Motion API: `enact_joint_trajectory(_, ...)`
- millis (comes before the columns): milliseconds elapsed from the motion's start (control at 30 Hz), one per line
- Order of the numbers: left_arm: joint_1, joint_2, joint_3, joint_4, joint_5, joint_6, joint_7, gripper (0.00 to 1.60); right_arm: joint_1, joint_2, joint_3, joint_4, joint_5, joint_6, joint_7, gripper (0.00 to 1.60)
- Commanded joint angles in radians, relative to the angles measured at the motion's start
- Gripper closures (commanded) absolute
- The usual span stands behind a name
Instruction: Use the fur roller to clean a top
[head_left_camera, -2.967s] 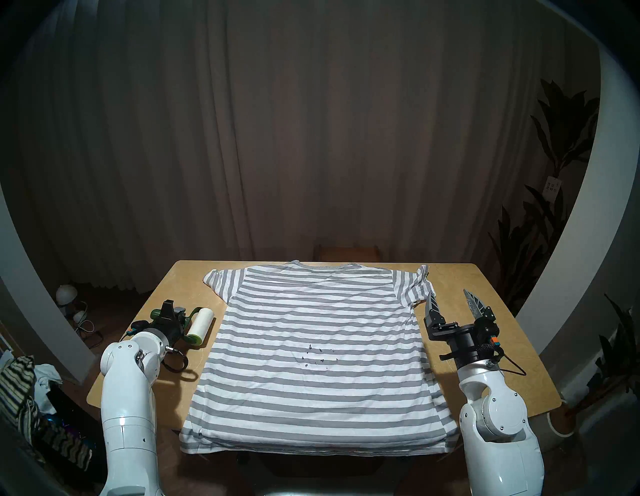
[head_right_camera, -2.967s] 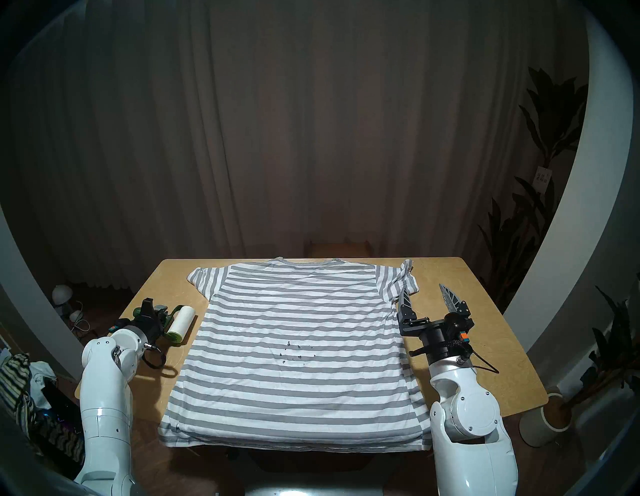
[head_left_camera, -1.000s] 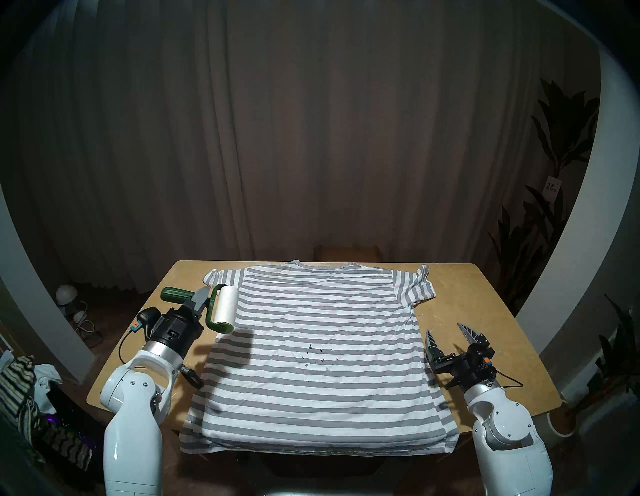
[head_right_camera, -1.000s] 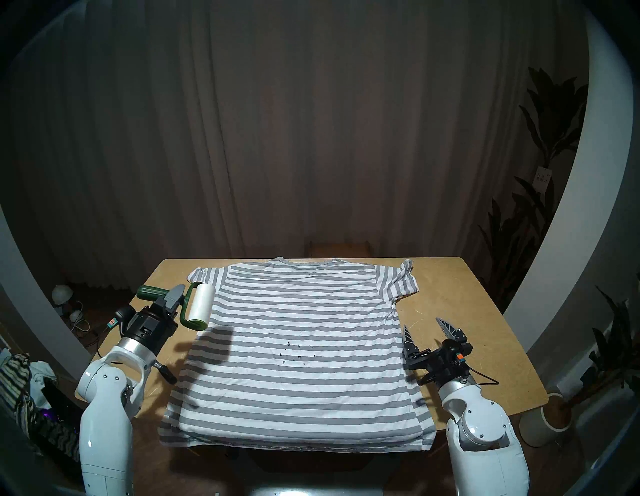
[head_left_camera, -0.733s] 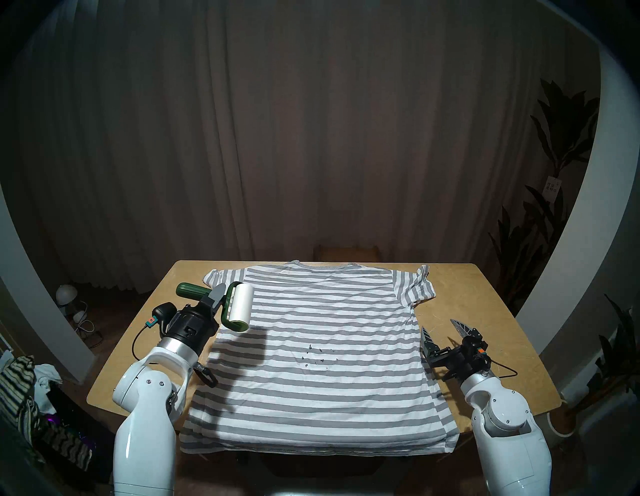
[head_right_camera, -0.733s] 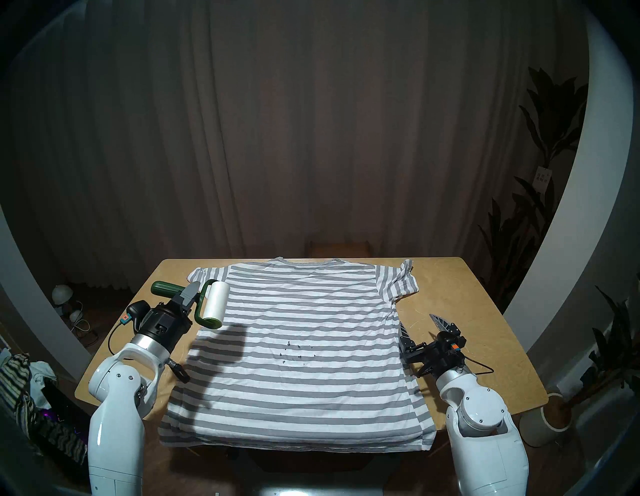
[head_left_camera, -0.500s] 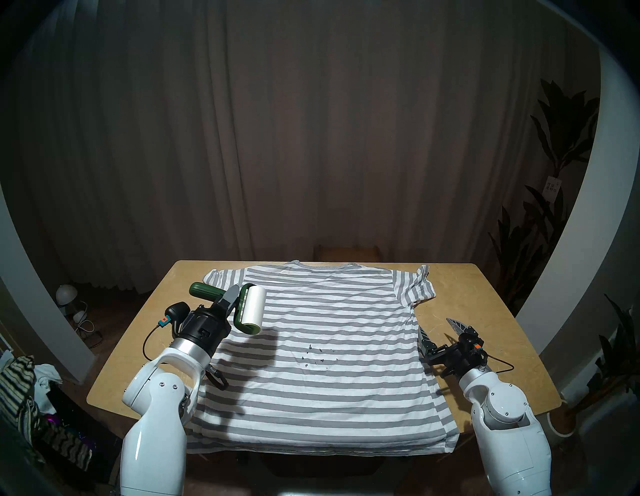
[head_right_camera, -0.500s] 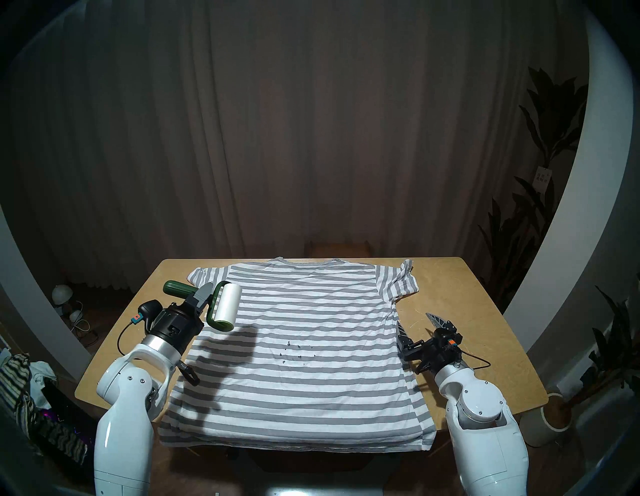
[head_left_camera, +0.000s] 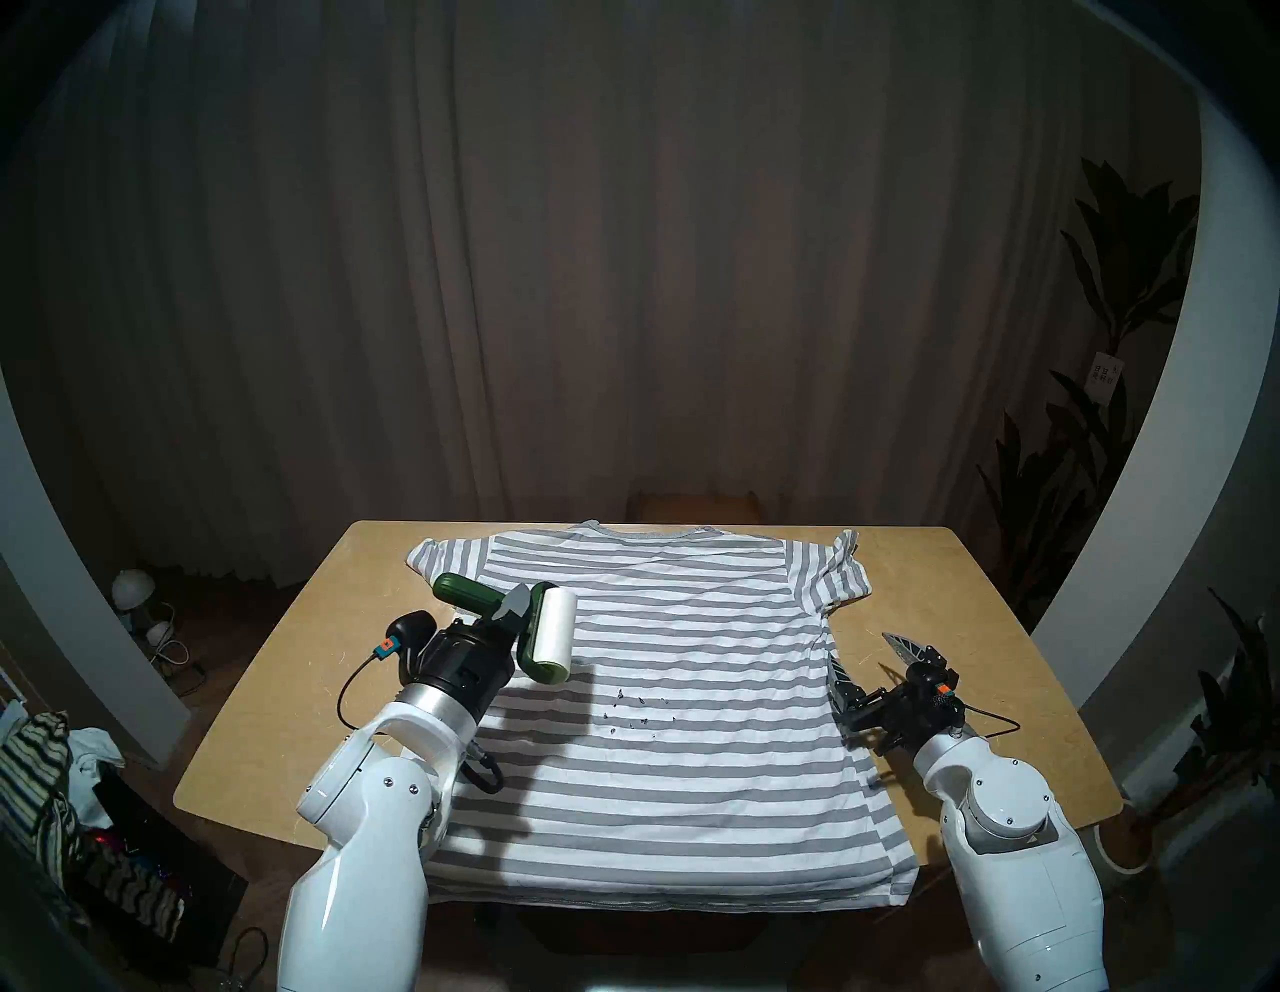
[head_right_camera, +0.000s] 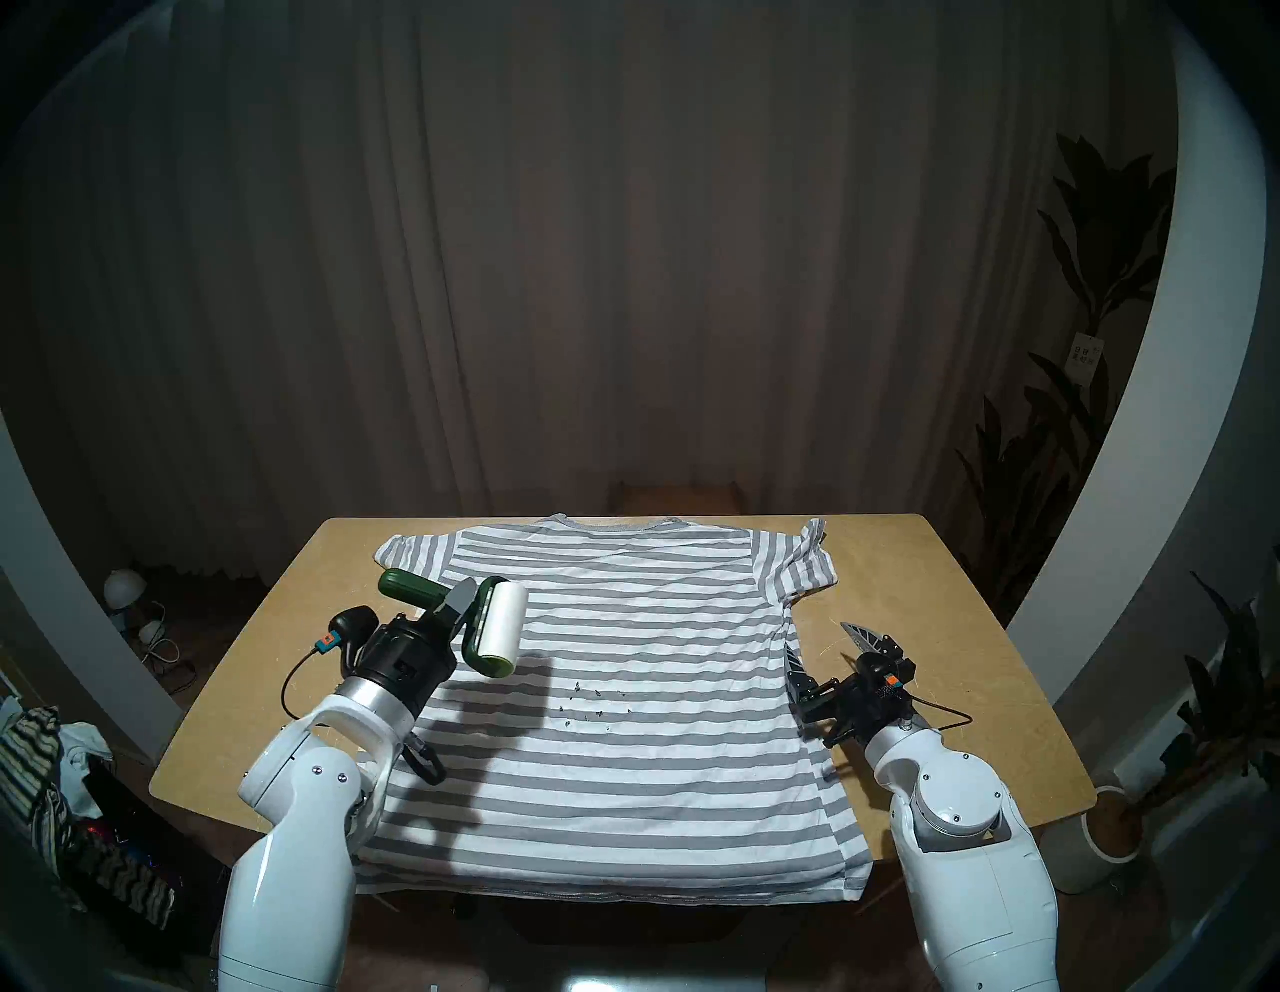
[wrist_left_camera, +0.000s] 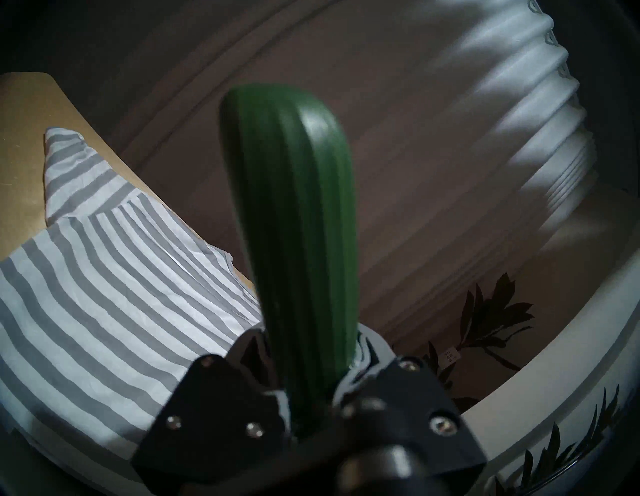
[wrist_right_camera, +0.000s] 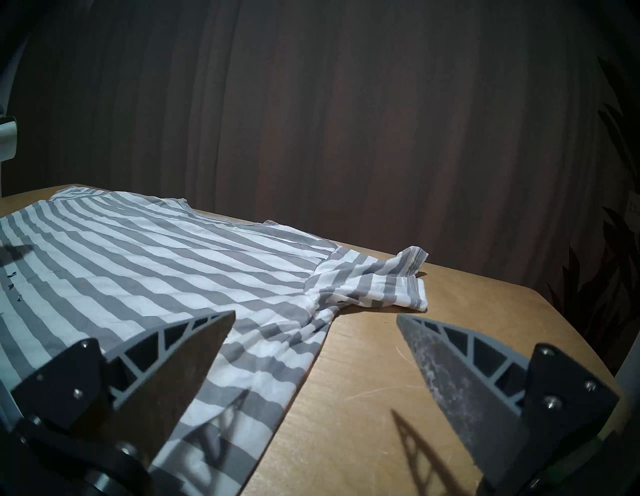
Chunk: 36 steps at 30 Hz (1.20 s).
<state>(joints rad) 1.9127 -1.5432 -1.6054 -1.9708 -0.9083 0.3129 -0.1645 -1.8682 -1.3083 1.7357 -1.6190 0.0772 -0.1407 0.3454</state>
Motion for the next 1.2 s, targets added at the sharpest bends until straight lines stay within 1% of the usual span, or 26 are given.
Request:
enact_joint_trajectory(0,0.007,-0.026,0.055,0.004,0.033,-0.037,-0.005,1.60,-0.041,0.024,0.023,-0.057,-0.012,0.017,0.003,0.00)
enact_joint_trajectory(67,0.018,-0.037,0.070,0.009,0.037,-0.047,0.008,1.60,-0.053,0.027,0.028,-0.066,-0.018,0.018,0.005,0.00)
enact_joint_trajectory(133,0.025,-0.026,0.097,0.013,0.047,-0.076,0.034,1.60,-0.063,0.027,0.032,-0.071,-0.020,0.017,0.009,0.00)
enact_joint_trajectory(233,0.029,-0.019,0.125,0.018,0.037,-0.108,0.065,1.60,-0.072,0.028,0.030,-0.082,-0.035,0.016,0.010,0.00)
enact_joint_trajectory(367,0.022,-0.003,0.172,0.023,0.018,-0.142,0.114,1.60,-0.068,0.019,0.021,-0.082,-0.047,0.011,0.007,0.00)
enact_joint_trajectory(400,0.022,-0.003,0.172,0.023,0.018,-0.142,0.114,1.60,-0.068,0.019,0.021,-0.082,-0.047,0.011,0.007,0.00)
enact_joint_trajectory(433,0.006,0.008,0.201,0.036,0.013,-0.160,0.139,1.60,-0.063,0.015,0.016,-0.079,-0.061,0.008,-0.001,0.00)
enact_joint_trajectory(500,-0.014,0.018,0.230,0.050,0.011,-0.177,0.161,1.60,-0.060,0.015,0.011,-0.082,-0.082,0.014,-0.013,0.00)
enact_joint_trajectory(567,-0.033,0.028,0.257,0.059,0.006,-0.188,0.190,1.60,-0.057,0.012,0.007,-0.089,-0.104,0.038,-0.035,0.00)
enact_joint_trajectory(600,-0.042,0.032,0.271,0.064,-0.015,-0.197,0.210,1.60,-0.055,0.011,0.007,-0.090,-0.105,0.048,-0.038,0.00)
enact_joint_trajectory(700,-0.063,0.042,0.304,0.074,-0.017,-0.228,0.236,1.60,-0.047,0.016,0.008,-0.083,-0.083,0.032,-0.019,0.00)
enact_joint_trajectory(767,-0.068,0.043,0.311,0.075,-0.020,-0.235,0.241,1.60,-0.046,0.012,0.011,-0.083,-0.074,0.025,-0.017,0.00)
enact_joint_trajectory(800,-0.077,0.045,0.323,0.076,-0.028,-0.249,0.255,1.60,-0.039,0.006,0.018,-0.082,-0.041,0.030,-0.002,0.00)
enact_joint_trajectory(900,-0.083,0.047,0.332,0.077,-0.038,-0.261,0.262,1.60,-0.036,0.008,0.018,-0.094,-0.038,0.036,0.002,0.00)
enact_joint_trajectory(967,-0.088,0.049,0.341,0.077,-0.046,-0.271,0.280,1.60,-0.032,0.006,0.015,-0.104,-0.032,0.049,0.004,0.00)
enact_joint_trajectory(1067,-0.104,0.053,0.358,0.094,-0.045,-0.287,0.299,1.60,-0.031,0.020,-0.007,-0.117,-0.067,0.094,0.009,0.00)
enact_joint_trajectory(1133,-0.106,0.055,0.362,0.097,-0.046,-0.292,0.303,1.60,-0.032,0.023,-0.012,-0.117,-0.078,0.096,0.009,0.00)
enact_joint_trajectory(1167,-0.109,0.055,0.366,0.100,-0.044,-0.295,0.305,1.60,-0.039,0.034,-0.025,-0.119,-0.115,0.101,0.000,0.00)
